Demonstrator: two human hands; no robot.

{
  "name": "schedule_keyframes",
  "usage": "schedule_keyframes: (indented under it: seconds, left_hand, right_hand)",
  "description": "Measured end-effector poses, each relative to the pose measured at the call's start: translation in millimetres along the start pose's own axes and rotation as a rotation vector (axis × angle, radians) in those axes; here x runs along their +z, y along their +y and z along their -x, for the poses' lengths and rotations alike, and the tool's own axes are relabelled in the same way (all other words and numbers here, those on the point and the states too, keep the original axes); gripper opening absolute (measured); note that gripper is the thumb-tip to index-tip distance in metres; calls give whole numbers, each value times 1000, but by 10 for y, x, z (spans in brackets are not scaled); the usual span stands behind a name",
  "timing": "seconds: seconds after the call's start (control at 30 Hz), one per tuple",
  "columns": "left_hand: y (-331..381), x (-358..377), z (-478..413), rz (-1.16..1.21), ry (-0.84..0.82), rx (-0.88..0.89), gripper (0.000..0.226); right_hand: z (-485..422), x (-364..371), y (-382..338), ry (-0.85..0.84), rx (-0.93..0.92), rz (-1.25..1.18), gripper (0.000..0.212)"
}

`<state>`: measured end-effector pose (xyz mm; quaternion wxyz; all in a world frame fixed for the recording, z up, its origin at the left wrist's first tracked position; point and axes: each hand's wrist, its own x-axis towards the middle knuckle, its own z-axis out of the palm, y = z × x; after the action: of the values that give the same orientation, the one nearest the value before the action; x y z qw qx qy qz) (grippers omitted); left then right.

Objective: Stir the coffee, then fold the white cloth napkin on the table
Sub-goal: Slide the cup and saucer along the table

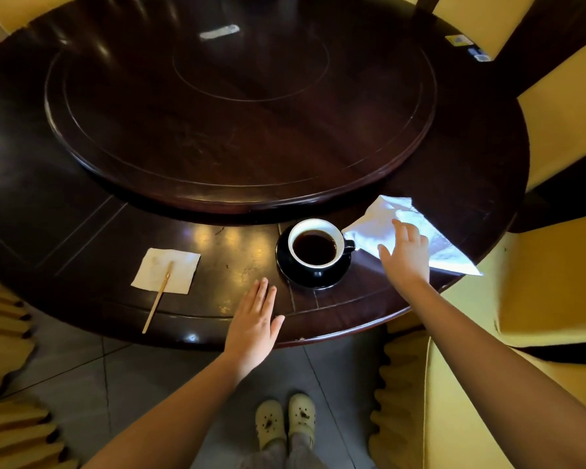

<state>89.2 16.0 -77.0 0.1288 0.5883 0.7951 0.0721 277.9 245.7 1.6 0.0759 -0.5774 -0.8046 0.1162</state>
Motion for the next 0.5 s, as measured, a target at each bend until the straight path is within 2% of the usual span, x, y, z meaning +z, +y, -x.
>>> schedule_keyframes:
  seconds: [0.1,0.2,0.33,0.4,0.5]
  left_hand:
    - [-23,44,11,-11,4,-7,69]
    - [-32,49,-1,-25,-7,-8,69]
    - [-35,43,2,-1,-2,-18,63]
    - [-31,38,-14,19,28,-12,58]
    - [-21,-7,-73,53,93,-36,46]
  right_hand:
    - [-23,96,55,-169,76,52,62]
    - [42,239,85,-238,85,48,61]
    - [49,300,141,-117,63,106,40]
    - [-14,281,184,-38,74,48,30]
    - [-89,147,235,68,124,-92,28]
